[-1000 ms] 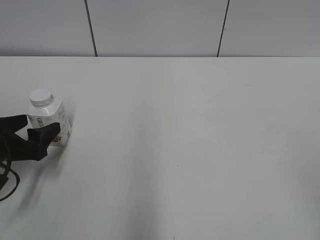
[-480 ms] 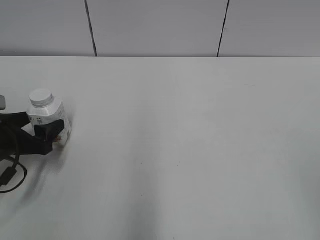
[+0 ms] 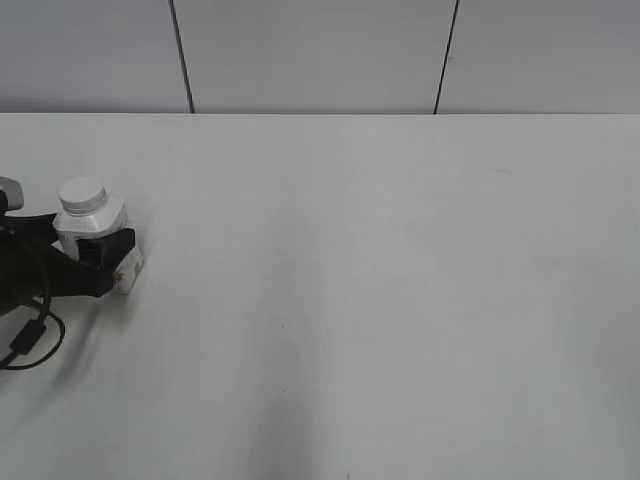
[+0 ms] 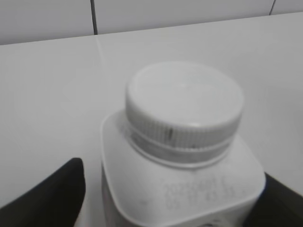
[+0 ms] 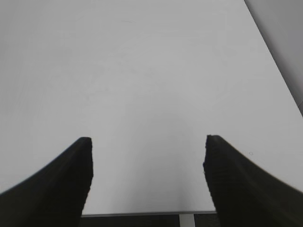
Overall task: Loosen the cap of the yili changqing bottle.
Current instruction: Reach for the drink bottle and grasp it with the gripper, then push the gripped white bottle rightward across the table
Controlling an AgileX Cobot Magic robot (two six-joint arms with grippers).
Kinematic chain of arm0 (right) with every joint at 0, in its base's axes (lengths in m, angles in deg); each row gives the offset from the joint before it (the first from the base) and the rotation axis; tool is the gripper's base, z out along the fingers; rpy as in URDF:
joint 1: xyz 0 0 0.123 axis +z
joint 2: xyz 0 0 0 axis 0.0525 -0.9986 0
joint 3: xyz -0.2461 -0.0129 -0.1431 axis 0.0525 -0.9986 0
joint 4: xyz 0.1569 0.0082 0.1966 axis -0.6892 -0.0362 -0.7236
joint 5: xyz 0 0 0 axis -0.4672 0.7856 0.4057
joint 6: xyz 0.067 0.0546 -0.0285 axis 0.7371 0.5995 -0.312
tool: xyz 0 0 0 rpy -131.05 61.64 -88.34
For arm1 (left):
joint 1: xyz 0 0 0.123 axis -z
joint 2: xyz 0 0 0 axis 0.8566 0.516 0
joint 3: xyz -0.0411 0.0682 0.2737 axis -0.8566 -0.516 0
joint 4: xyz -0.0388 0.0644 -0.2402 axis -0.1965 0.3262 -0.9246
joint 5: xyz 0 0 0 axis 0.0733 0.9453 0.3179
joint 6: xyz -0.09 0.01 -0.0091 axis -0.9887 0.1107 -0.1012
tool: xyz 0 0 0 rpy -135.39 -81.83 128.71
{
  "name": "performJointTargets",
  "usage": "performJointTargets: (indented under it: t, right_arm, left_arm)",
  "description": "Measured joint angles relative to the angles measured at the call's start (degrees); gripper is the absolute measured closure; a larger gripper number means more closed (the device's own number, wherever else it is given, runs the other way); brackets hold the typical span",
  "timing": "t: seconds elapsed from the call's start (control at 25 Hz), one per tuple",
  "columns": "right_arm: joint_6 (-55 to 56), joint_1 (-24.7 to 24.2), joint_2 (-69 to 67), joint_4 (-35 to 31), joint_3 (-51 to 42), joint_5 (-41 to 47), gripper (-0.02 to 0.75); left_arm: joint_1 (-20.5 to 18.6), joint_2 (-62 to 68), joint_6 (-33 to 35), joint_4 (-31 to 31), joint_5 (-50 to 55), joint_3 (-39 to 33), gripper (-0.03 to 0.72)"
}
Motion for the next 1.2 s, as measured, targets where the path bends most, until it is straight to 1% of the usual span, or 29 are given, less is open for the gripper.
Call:
performJointTargets:
  t: [0.12, 0.28, 0.52, 0.68, 0.84, 0.92, 1.0, 1.12, 1.2]
  right_arm:
    - [0.0, 0.0, 0.0, 0.0, 0.0, 0.0, 0.160]
    - [0.0, 0.0, 0.0, 0.0, 0.0, 0.0, 0.160]
    - [0.0, 0.0, 0.0, 0.0, 0.0, 0.0, 0.160]
    - [0.0, 0.0, 0.0, 0.0, 0.0, 0.0, 0.160]
    - [0.0, 0.0, 0.0, 0.0, 0.0, 0.0, 0.160]
    - [0.0, 0.0, 0.0, 0.0, 0.0, 0.0, 0.160]
    - [0.0, 0.0, 0.0, 0.0, 0.0, 0.0, 0.160]
    - [0.0, 0.0, 0.0, 0.0, 0.0, 0.0, 0.160]
    - [0.0, 0.0, 0.0, 0.0, 0.0, 0.0, 0.160]
  left_arm:
    - [0.0, 0.6, 0.0, 0.5, 0.0, 0.0, 0.146]
    - [0.0, 0.6, 0.1, 1.5, 0.1, 0.0, 0.230]
    - [0.0, 0.6, 0.1, 2.7, 0.1, 0.1, 0.235]
    - [0.0, 0.6, 0.1, 7.6, 1.0, 1.3, 0.235]
    - [0.1, 0.6, -0.1, 15.8, 2.0, 4.7, 0.235]
    - [1.2, 0.6, -1.0, 18.3, 2.0, 6.5, 0.237]
    - [3.0, 0.7, -1.8, 18.9, 2.2, 8.6, 0.237]
    - [7.2, 0.7, -3.0, 19.2, 2.3, 11.8, 0.237]
    - [10.6, 0.8, -5.1, 19.1, 2.2, 14.3, 0.238]
